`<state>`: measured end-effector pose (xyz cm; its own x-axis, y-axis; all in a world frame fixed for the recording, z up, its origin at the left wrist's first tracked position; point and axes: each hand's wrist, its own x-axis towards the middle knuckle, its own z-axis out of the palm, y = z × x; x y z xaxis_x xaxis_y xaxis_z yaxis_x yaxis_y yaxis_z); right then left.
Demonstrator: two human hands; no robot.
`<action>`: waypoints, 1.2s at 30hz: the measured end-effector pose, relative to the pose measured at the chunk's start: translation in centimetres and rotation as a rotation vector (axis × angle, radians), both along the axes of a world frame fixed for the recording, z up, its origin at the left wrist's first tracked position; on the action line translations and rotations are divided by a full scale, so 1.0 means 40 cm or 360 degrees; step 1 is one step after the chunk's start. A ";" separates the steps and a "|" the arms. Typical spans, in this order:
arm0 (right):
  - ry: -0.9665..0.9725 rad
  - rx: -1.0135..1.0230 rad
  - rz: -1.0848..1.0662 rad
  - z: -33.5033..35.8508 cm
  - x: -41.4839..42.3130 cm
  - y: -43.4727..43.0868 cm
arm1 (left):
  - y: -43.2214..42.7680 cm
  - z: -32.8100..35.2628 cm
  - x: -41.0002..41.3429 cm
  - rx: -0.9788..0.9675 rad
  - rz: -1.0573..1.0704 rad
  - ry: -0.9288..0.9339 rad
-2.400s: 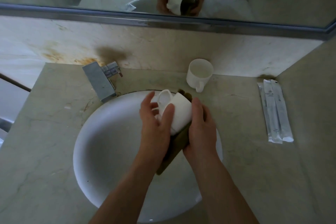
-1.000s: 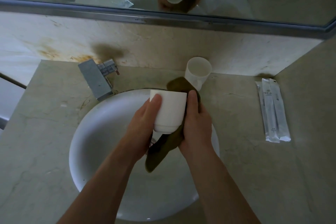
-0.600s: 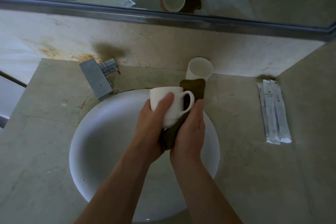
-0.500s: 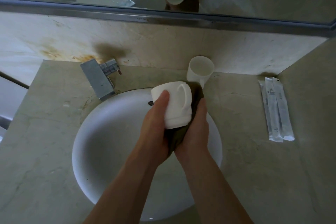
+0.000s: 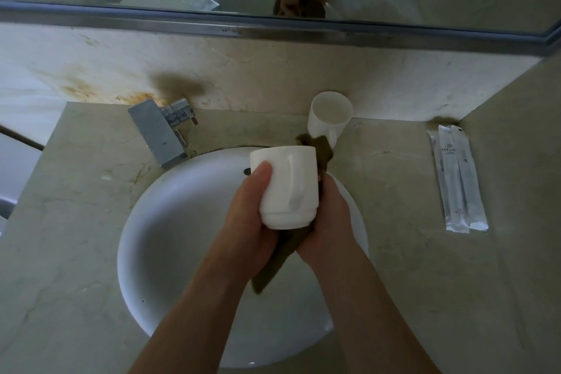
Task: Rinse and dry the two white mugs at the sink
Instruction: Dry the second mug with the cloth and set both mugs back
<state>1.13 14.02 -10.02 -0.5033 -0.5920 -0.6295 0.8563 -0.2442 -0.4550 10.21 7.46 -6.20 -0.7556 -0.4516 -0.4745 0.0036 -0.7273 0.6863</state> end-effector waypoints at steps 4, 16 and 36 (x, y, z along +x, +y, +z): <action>0.0022 0.0025 0.0023 -0.032 -0.046 0.012 | 0.004 -0.008 0.022 0.0190 -0.0082 0.0257; -0.0066 -0.0034 0.0111 -0.026 0.012 0.015 | -0.003 -0.033 -0.037 -0.0770 0.0207 -0.0178; 0.0911 0.0635 0.0081 0.078 -0.126 0.153 | -0.087 -0.044 -0.094 -0.1866 -0.0405 -0.0271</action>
